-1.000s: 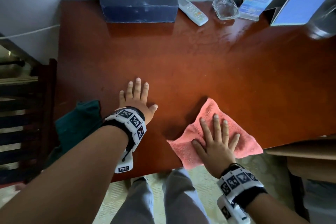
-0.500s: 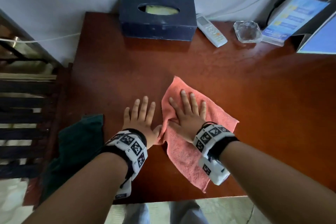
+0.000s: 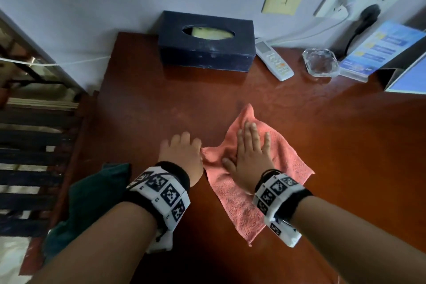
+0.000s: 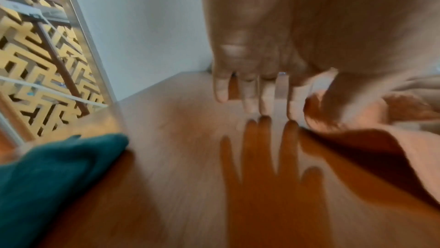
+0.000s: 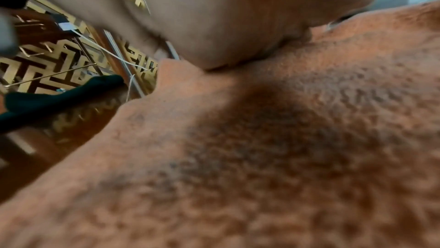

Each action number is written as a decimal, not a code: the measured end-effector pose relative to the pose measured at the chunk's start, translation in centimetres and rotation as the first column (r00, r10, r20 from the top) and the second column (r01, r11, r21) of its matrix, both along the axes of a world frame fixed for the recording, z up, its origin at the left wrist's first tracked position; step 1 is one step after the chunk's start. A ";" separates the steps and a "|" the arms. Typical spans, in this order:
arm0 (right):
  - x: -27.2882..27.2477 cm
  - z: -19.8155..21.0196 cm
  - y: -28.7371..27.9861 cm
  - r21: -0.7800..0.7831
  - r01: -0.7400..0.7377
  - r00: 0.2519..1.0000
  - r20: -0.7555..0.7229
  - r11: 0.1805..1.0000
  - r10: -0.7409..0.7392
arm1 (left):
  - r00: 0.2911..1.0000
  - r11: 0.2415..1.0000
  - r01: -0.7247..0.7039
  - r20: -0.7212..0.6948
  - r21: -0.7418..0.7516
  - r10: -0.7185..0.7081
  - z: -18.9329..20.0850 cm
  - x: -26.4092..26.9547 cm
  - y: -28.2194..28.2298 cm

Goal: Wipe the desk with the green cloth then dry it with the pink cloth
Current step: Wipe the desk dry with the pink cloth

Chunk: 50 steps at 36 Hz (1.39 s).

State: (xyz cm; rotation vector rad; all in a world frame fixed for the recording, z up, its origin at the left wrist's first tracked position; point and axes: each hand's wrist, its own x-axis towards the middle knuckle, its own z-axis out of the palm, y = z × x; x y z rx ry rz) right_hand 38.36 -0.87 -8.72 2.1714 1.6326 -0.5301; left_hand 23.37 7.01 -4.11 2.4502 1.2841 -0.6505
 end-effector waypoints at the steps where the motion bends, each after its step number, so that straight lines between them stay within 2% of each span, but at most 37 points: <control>1: 0.2 0.0 0.4 0.006 -0.029 0.999 -0.014 1.000 0.029 | 0.999 0.999 -0.002 0.032 0.054 0.000 0.3 0.4 0.6; 5: 1.3 -0.9 2.0 0.003 -0.105 0.988 -0.114 0.994 0.105 | 0.996 0.993 -0.019 0.087 0.119 0.008 -0.2 1.8 2.2; 13: 4.2 -1.3 6.1 0.033 -0.113 0.965 -0.234 0.993 0.117 | 0.998 0.998 -0.052 0.044 -0.030 0.054 -3.7 3.3 3.4; 18: 6.1 -1.2 9.6 0.036 -0.035 0.963 -0.266 0.999 0.043 | 0.998 0.998 -0.059 0.011 -0.022 0.059 -4.4 3.3 3.0; 21: 8.5 -0.7 11.2 0.040 0.089 0.967 -0.242 0.995 -0.077 | 0.998 0.998 -0.056 -0.029 -0.020 0.056 -4.5 3.5 3.0; 23: 9.9 -0.6 11.2 0.055 0.184 0.962 -0.214 0.981 -0.169 | 0.998 0.998 -0.054 -0.046 -0.015 0.053 -4.5 3.6 2.8; 25: 10.7 -0.7 10.3 0.075 0.213 0.964 -0.178 0.974 -0.197 | 0.997 0.998 -0.055 -0.053 -0.012 0.055 -4.5 3.6 2.7; 28: 9.9 -0.9 8.0 0.052 0.175 0.975 -0.149 0.983 -0.166 | 0.997 0.998 -0.061 -0.049 -0.012 0.060 -4.5 3.7 2.6; 32: 7.1 -1.0 5.2 -0.018 0.009 0.978 -0.207 1.000 -0.013 | 0.996 0.998 -0.062 -0.060 -0.014 0.061 -4.5 3.7 2.5; 37: 8.2 -1.0 7.7 -0.002 -0.073 0.966 -0.249 0.997 0.070 | 0.996 0.998 -0.066 -0.062 -0.017 0.065 -4.5 3.9 2.6; 43: 12.2 -1.3 10.7 0.074 0.123 0.971 -0.216 0.990 -0.104 | 0.995 0.997 -0.072 -0.072 -0.028 0.070 -4.7 3.8 2.7; 47: 12.1 -1.5 8.3 0.118 0.261 0.951 -0.203 0.958 -0.234 | 0.995 0.997 -0.074 -0.072 -0.032 0.071 -4.8 3.8 2.7; 50: 9.9 -1.1 5.3 0.086 0.234 0.954 -0.214 0.968 -0.211 | 0.995 0.996 -0.077 -0.063 -0.037 0.075 -4.8 3.8 2.7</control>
